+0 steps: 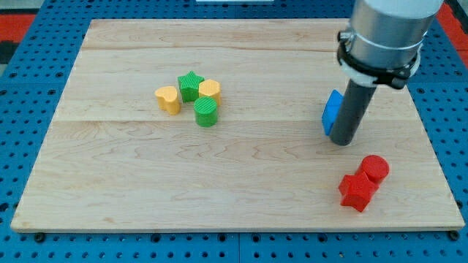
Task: Separate the red circle from the red star
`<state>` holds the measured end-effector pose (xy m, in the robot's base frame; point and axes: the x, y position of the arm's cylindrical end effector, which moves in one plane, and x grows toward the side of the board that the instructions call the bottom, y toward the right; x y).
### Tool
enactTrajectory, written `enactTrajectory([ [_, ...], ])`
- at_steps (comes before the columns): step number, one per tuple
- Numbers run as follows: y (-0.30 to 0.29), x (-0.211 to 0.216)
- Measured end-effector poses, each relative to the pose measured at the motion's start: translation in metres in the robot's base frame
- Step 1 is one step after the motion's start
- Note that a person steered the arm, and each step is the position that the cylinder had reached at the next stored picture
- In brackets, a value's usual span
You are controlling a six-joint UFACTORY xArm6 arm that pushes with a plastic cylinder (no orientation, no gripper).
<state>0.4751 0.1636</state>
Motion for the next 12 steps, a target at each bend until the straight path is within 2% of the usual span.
enactTrajectory([
  [2,0.012,-0.041],
  [3,0.095,-0.044],
  [4,0.147,0.015],
  [5,0.135,0.113],
  [6,0.118,0.143],
  [10,-0.003,0.143],
  [12,-0.005,0.121],
])
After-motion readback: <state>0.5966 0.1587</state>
